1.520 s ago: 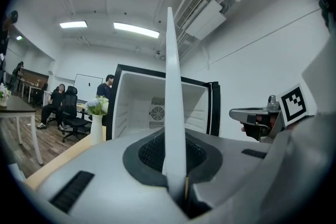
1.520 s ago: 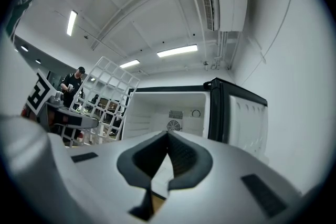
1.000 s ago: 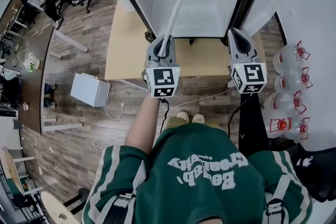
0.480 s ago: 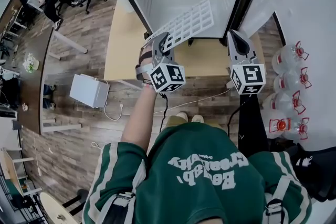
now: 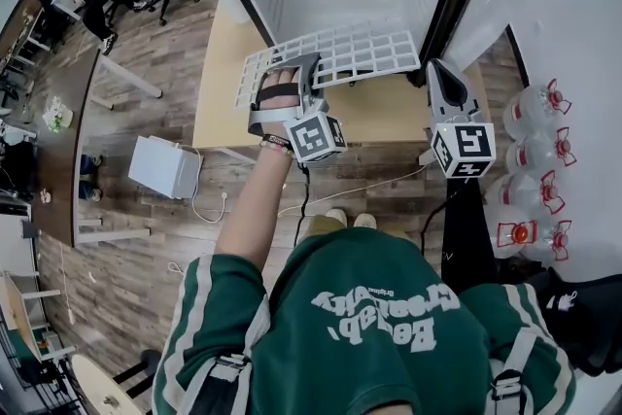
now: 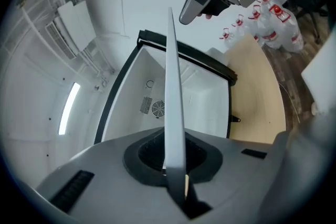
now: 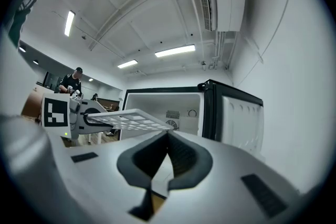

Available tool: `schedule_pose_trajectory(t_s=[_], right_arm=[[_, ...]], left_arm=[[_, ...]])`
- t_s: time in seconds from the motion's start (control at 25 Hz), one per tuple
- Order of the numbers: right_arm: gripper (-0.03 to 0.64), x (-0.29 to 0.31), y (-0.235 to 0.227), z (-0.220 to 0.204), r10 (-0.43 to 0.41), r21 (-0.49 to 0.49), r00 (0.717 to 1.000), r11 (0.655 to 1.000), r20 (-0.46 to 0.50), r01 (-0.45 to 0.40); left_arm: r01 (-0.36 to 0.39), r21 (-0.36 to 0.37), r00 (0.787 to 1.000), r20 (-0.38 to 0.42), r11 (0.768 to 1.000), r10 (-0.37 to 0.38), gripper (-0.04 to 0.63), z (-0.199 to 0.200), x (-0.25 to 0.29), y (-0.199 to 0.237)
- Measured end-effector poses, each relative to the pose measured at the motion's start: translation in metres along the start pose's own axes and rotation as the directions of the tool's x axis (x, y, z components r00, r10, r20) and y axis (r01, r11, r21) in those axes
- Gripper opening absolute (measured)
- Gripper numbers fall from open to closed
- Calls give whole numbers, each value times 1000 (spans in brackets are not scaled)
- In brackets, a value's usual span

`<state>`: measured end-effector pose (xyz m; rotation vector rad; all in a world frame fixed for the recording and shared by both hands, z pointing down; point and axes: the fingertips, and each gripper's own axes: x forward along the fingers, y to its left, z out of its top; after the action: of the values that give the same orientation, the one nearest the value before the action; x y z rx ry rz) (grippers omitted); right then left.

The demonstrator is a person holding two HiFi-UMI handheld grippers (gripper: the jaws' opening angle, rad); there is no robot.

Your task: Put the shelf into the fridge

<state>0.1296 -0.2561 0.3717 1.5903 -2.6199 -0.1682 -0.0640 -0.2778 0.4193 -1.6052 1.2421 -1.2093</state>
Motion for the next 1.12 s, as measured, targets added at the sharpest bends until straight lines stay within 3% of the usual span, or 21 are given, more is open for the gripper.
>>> schedule_pose_trajectory(t_s=[0.48, 0.64, 1.12], right_arm=[[4, -8, -10, -1, -19, 4, 1000, 1000, 3, 19], [5, -10, -17, -1, -28, 3, 1000, 1000, 5, 28], [4, -16, -37, -2, -59, 9, 998, 998, 1, 59]], left_arm=[[-8, 159, 1000, 30, 987, 3, 26, 28, 11, 0], [-32, 233, 999, 15, 972, 29, 26, 31, 20, 5], [-84, 290, 996, 29, 953, 79, 26, 49, 36, 27]])
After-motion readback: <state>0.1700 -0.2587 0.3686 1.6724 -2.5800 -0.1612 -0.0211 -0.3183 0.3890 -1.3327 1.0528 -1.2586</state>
